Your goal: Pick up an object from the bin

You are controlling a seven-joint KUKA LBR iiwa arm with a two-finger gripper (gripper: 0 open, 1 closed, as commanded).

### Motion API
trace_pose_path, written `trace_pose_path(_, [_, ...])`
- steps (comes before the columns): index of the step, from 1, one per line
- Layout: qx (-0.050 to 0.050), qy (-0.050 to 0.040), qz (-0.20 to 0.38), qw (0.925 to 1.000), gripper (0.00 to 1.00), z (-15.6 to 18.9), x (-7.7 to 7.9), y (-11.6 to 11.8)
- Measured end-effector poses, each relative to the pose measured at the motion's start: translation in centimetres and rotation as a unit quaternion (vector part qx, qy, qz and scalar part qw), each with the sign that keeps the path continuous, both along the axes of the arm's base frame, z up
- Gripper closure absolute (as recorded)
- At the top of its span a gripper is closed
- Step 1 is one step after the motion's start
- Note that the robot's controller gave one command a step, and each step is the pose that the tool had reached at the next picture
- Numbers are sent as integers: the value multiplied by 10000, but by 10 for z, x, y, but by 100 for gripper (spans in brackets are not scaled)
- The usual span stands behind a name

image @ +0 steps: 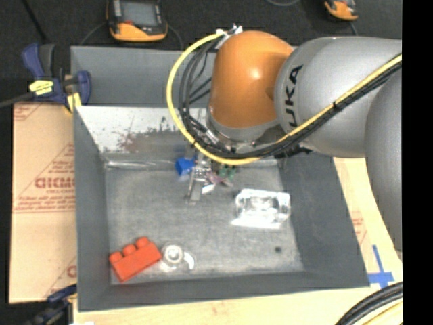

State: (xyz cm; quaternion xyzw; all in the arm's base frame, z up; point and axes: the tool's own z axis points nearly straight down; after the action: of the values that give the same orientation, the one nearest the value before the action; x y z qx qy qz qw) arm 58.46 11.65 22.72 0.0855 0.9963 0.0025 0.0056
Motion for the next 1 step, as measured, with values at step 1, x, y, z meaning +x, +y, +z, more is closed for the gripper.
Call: trace_pose_path(1, [-29,75,598,9982,0,-139,-21,48])
